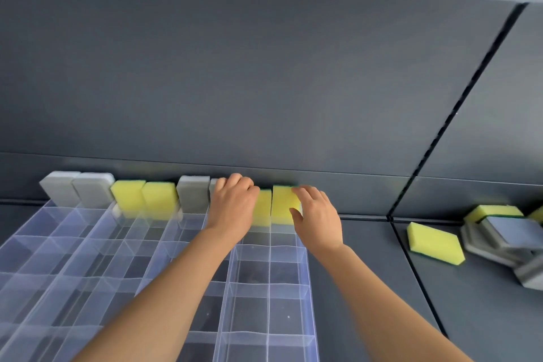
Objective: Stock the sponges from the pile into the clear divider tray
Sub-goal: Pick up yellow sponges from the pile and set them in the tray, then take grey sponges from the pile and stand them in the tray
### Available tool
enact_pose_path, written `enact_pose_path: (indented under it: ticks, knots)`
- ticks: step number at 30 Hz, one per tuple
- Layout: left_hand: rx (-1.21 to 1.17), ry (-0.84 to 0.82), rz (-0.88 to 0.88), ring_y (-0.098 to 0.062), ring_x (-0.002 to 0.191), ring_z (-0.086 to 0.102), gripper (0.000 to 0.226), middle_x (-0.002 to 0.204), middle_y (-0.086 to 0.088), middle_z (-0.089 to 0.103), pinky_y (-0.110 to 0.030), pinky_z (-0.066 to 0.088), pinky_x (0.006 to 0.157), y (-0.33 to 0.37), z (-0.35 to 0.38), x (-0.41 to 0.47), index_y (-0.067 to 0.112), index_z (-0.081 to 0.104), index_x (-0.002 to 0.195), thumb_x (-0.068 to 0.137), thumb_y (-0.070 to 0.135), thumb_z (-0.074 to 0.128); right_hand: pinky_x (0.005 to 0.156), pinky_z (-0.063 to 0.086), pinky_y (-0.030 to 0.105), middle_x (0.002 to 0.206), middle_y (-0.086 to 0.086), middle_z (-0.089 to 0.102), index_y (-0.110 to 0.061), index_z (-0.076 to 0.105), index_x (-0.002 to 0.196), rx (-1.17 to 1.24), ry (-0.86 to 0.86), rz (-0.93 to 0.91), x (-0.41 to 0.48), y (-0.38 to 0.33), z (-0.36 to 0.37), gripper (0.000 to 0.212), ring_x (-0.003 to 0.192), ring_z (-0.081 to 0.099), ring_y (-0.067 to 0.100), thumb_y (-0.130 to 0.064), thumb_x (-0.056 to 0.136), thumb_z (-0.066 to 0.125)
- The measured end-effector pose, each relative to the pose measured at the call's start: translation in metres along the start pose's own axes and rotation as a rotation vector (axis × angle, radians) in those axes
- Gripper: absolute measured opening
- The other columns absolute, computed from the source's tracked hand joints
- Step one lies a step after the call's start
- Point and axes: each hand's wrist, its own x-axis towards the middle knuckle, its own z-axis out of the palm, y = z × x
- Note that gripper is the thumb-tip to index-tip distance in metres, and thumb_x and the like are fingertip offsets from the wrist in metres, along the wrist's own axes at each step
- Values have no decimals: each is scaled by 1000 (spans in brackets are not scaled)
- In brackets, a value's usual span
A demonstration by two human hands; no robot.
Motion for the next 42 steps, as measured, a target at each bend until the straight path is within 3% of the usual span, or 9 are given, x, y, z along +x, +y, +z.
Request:
enact_pose_path:
  ticks: [5,11,16,28,34,38,42]
  knots:
    - [-84,-4,78,-21,82,57,27,80,7,63,-30,33,73,9,-3,-7,19,66,69,52,5,79,88,45,33,125,1,58,-14,52,128,-47,-6,43,-22,7,-11,39,116,48,24,-20,90,58]
    - [-176,-33,189,-24,86,60,33,86,1,64,-34,50,67,41,-11,-13,17,65,77,50,7,81,93,39,35,122,4,59,-12,54,126,-151,29,107,-60,25,-31,41,117,48,28,-22,87,61]
    - [-217,-38,282,-25,89,62,38,91,-2,65,-34,51,70,86,-23,-15,15,67,85,52,15,85,89,42,38,112,5,61,-12,59,116,-256,38,165,-95,53,-54,38,110,52,30,-25,81,68]
    - [-268,-71,471,-22,88,59,39,89,2,63,-33,51,71,260,-38,-24,17,66,86,51,7,80,105,30,34,134,2,46,-20,46,130,-363,-45,354,-204,179,-142,46,127,36,25,-33,87,57]
    - [-294,-95,513,-22,87,58,37,89,1,63,-33,51,69,361,-46,-26,16,66,86,54,1,75,97,36,36,120,5,53,-16,56,115,-405,-21,398,-252,251,-192,37,118,44,29,-28,80,63]
    - [-303,-107,533,-24,93,60,40,98,-4,65,-35,51,73,416,-51,-20,14,67,93,56,1,75,101,33,36,127,3,50,-19,52,121,-415,-31,453,-274,294,-219,40,123,39,27,-30,83,59]
    - [-319,-106,542,-31,111,54,47,120,-13,58,-42,49,84,459,-55,-2,12,62,113,68,3,72,100,33,37,127,4,49,-19,52,125,-430,8,496,-281,333,-244,42,125,39,27,-32,85,60]
